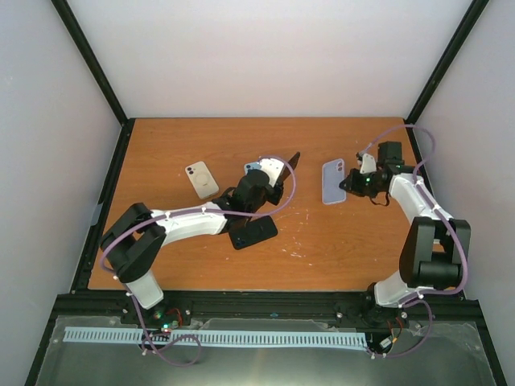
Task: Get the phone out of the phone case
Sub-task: Place the phone case at the center of the board, then place the phone at the center of the board.
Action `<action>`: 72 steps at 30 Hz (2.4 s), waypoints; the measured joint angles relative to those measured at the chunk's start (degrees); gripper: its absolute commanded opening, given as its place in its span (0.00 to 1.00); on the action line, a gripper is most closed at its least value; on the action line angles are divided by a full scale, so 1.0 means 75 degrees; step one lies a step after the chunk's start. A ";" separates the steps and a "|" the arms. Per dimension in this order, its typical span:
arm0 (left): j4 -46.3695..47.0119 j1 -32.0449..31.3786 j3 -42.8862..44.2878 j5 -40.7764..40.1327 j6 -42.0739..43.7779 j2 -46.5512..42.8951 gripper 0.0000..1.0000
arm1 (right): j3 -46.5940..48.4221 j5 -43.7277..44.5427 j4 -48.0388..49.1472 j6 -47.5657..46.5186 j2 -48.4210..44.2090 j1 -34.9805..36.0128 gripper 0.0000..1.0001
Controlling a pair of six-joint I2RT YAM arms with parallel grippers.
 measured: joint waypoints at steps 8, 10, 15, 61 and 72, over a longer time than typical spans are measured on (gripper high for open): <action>0.0020 -0.0131 -0.0277 -0.0391 0.0370 -0.0452 0.00 | 0.1547 -0.1163 -0.0187 -0.2203 0.1151 -0.1982 0.03; 0.0000 -0.0236 -0.0431 -0.0519 0.0431 -0.0452 0.00 | 0.2247 -0.1250 -0.0341 -0.2617 0.1638 -0.2460 0.03; -0.0064 -0.0533 -0.0522 -0.0723 0.0495 -0.0452 0.00 | 0.4249 -0.1632 -0.1256 -0.3660 0.3404 -0.3159 0.03; 0.0271 -0.0965 -0.0420 -0.1160 0.0883 0.0726 0.00 | 0.3331 -0.1964 -0.2786 -0.3063 0.2801 -0.1376 0.59; 0.0475 -0.1405 0.1023 -0.2235 0.1480 0.2323 0.00 | 0.2101 -0.2725 -0.2623 -0.2002 0.2809 -0.0437 0.52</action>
